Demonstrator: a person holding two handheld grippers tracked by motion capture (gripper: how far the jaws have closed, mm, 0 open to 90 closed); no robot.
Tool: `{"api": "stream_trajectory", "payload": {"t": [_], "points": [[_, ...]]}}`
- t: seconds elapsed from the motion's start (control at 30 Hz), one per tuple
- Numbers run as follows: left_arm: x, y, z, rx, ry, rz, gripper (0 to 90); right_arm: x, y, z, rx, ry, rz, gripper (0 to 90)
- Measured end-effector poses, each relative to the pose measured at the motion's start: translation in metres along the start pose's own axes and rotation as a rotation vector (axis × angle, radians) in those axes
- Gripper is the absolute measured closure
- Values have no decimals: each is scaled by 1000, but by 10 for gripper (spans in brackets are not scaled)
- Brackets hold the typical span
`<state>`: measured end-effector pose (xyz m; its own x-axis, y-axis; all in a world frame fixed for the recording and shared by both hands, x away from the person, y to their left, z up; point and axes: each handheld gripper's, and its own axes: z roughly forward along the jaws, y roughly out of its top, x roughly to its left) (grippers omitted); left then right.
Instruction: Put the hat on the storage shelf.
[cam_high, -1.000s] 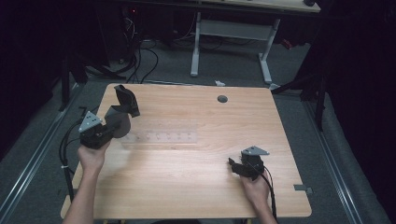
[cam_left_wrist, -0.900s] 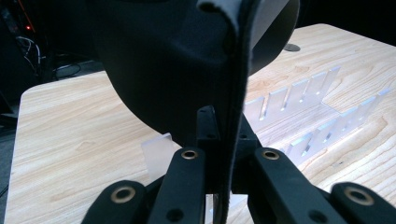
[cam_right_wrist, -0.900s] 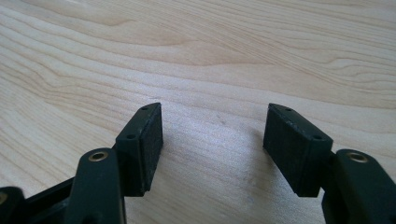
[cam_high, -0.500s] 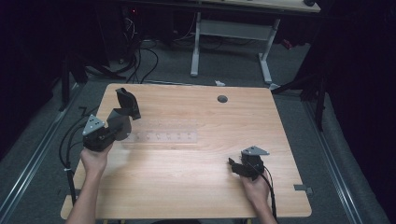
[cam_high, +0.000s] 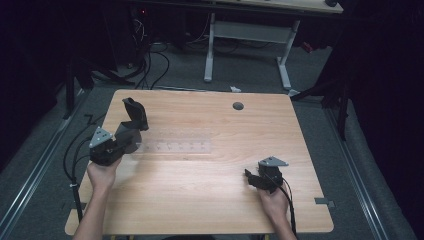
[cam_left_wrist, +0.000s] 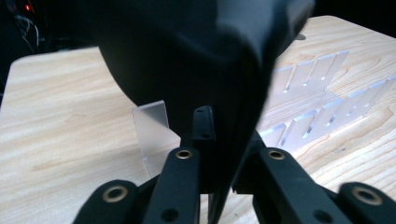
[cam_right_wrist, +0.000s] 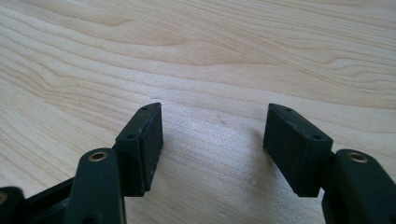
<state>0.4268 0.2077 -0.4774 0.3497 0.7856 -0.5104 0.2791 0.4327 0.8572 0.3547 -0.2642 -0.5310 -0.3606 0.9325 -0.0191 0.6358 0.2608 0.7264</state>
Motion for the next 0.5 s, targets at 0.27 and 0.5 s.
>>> {"api": "stream_trajectory", "payload": {"t": [0.27,0.5], "points": [[-1,1,-1,20,46,-13,610,0,0,0,0,0,0,380],[-2,1,-4,45,77,-20,442,0,0,0,0,0,-1,380]]}}
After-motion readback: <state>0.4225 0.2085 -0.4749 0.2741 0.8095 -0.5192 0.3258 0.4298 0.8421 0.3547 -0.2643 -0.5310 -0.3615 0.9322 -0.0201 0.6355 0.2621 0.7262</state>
